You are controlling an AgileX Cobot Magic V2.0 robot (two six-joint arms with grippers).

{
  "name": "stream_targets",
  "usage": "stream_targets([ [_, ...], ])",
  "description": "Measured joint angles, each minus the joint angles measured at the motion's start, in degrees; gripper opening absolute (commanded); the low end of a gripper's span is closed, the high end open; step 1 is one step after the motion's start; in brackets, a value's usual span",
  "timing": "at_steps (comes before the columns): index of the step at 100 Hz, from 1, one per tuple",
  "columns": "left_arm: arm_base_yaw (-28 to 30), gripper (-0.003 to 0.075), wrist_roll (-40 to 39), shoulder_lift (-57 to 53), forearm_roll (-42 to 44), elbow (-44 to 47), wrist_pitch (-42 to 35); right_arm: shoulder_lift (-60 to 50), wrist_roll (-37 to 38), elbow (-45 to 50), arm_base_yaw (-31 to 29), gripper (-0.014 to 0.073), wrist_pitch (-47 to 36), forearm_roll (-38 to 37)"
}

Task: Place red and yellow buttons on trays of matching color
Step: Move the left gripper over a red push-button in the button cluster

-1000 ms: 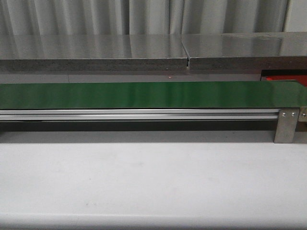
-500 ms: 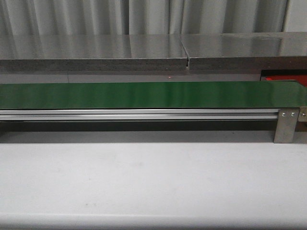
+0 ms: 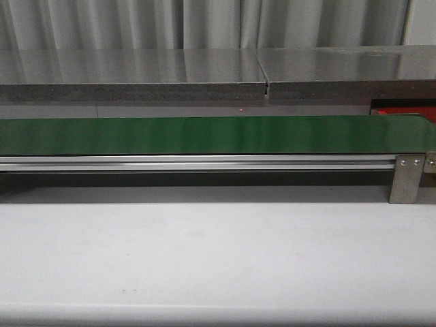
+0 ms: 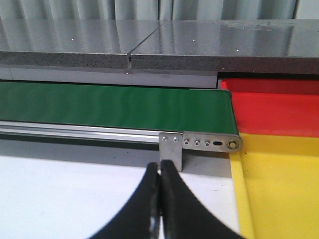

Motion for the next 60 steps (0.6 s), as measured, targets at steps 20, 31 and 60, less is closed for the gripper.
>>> stream_targets([
  [20,0.0,-0.0008,0.0,5.6,0.0,-0.1,0.0,0.0,0.0,0.0,0.0,-0.0066,0.0,0.0],
  [31,0.0,0.0118,0.0,6.6,0.0,-0.1,0.0,0.0,0.0,0.0,0.0,-0.0066,0.0,0.0],
  [60,0.0,0.0699,0.0,6.6,0.0,-0.1,0.0,0.0,0.0,0.0,0.0,-0.0066,0.0,0.0],
])
